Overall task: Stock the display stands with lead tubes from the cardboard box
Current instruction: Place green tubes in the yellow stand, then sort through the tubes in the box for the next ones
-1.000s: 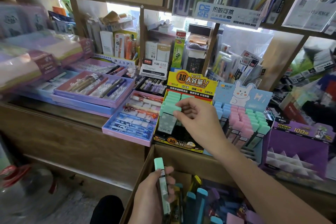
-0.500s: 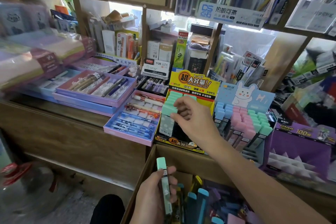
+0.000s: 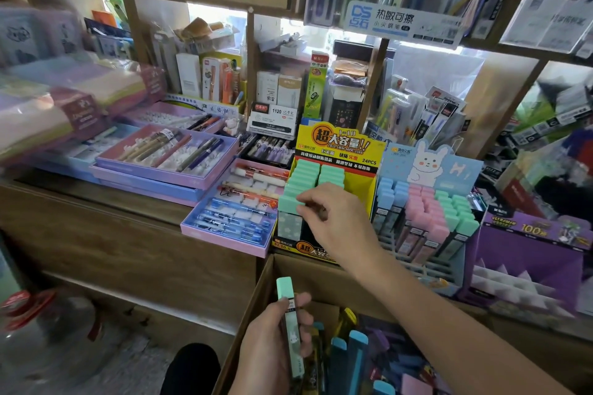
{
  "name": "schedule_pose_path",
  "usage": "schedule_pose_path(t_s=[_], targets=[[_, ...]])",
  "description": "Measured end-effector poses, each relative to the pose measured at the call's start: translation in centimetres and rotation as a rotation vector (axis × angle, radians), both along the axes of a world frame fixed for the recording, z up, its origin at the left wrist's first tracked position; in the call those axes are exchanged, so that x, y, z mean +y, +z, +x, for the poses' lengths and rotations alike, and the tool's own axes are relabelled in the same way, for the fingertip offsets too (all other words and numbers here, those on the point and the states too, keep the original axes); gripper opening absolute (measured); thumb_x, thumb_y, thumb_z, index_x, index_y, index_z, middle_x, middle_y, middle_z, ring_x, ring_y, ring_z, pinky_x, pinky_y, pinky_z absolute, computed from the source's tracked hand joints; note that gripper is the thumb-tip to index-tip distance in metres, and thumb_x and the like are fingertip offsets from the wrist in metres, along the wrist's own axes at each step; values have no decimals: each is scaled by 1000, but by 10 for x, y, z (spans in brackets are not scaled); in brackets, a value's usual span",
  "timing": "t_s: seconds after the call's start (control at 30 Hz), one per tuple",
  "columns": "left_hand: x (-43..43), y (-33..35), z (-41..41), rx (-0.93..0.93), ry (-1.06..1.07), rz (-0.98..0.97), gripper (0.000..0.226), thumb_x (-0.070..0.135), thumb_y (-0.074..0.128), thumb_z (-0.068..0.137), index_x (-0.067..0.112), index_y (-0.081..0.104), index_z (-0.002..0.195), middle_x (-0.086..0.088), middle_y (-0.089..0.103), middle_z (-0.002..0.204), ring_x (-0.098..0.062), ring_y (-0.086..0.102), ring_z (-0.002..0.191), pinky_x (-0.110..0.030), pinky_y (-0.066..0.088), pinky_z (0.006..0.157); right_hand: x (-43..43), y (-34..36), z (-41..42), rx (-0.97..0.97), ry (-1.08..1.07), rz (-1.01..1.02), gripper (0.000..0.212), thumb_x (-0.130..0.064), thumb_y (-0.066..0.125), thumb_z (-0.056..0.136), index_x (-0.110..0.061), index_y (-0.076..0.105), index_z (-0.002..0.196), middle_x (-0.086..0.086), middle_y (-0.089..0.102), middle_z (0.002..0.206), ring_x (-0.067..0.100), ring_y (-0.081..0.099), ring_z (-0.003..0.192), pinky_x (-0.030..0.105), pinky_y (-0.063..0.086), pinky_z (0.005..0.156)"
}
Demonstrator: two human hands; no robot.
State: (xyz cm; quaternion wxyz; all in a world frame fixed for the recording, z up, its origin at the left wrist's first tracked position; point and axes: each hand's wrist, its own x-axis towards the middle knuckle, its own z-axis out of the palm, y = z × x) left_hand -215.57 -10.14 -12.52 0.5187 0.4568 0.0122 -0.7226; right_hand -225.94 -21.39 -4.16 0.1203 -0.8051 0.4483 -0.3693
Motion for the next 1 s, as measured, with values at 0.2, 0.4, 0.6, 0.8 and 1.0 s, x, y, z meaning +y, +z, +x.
schedule_pose_path(t_s=[0.2,0.4,0.6,0.8,1.0], targets=[[-2,-1,0,-3,-6,5,46,23,38,106,-8,69,94,-14,57,54,-18,45,32,-20,35,30,5,-1,-3,82,-14,-36,27,-21,66,99,-18,73,125,-9,63,100,7,59,89,29,55,79],[-5,2,-2,-82,-55,24,42,21,40,105,-6,71,99,-13,59,52,-19,46,31,-22,36,32,29,-10,-30,-104,-29,137,25,-16,70,95,-23,74,119,-15,64,90,6,61,80,24,55,74],[3,-6,-5,-261,-133,-118,38,21,47,103,-2,77,100,-23,70,71,-26,61,47,-31,44,50,73,-38,-98,-155,-105,418,18,-14,75,90,-32,76,87,-17,71,82,6,67,73,18,54,66],[17,-6,-14,-433,-187,-321,21,18,59,97,8,74,107,-29,74,92,-33,70,66,-36,53,57,98,-73,-163,15,-141,893,5,-20,77,88,-22,76,85,-7,73,70,1,65,63,18,52,62],[6,19,-36,-598,-339,-503,21,17,56,100,4,69,110,-20,77,98,-33,76,91,-32,62,71,98,-99,-186,138,-70,1142,10,-31,75,92,-22,73,96,-2,72,82,-2,63,61,17,47,57]])
